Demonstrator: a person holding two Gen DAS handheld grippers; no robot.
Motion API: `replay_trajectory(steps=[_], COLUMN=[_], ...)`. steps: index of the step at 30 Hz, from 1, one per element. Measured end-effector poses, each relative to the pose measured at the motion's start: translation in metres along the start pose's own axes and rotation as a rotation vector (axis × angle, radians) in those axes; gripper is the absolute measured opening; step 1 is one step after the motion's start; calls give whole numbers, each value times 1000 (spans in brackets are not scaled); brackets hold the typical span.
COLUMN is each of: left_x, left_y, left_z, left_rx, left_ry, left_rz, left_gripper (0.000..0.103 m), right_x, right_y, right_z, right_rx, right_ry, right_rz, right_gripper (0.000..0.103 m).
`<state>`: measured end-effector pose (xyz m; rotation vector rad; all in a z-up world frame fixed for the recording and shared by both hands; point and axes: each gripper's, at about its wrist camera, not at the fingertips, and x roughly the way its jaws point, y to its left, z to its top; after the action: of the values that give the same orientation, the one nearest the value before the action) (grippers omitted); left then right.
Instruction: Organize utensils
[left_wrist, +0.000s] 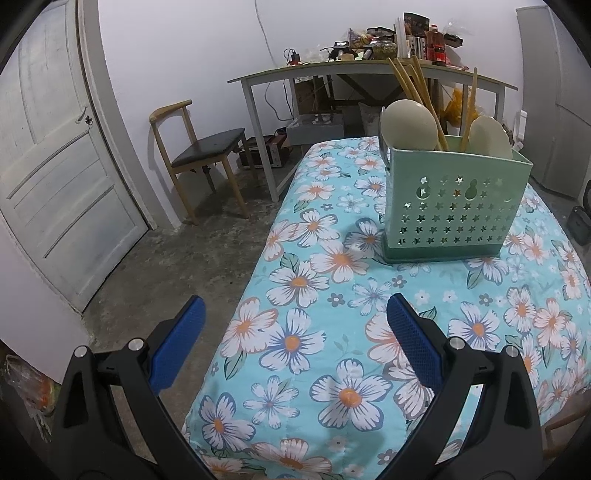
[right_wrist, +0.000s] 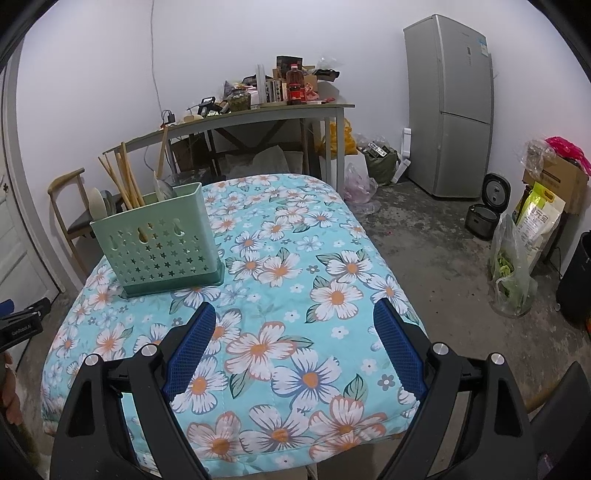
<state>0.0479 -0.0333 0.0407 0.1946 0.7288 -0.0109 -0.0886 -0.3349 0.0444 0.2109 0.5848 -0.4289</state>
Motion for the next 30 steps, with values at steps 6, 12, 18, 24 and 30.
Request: replay_trajectory(steps=[6,12,18,24,30], left_x=[0,-3,-4,-4,-5], left_y=[1,-1,-2,-3,-3], left_z=[0,2,2,2,2], left_rx=[-2,2,6,7,10], left_ry=[-1,-10,-15,-11,-11], left_rz=[-10,-17,-17,-19,-23], left_gripper=[95,95,95,95,95], right_x=[0,1,1,0,1], right_y=[0,1,2,2,3], right_z=[1,2,1,1,1], right_rx=[-3,-5,-9,-11,-12], right_ry=[-3,-3,-1,0,0], right_rz=[0,4,10,14,14], right_gripper=[85,85,85,85,85])
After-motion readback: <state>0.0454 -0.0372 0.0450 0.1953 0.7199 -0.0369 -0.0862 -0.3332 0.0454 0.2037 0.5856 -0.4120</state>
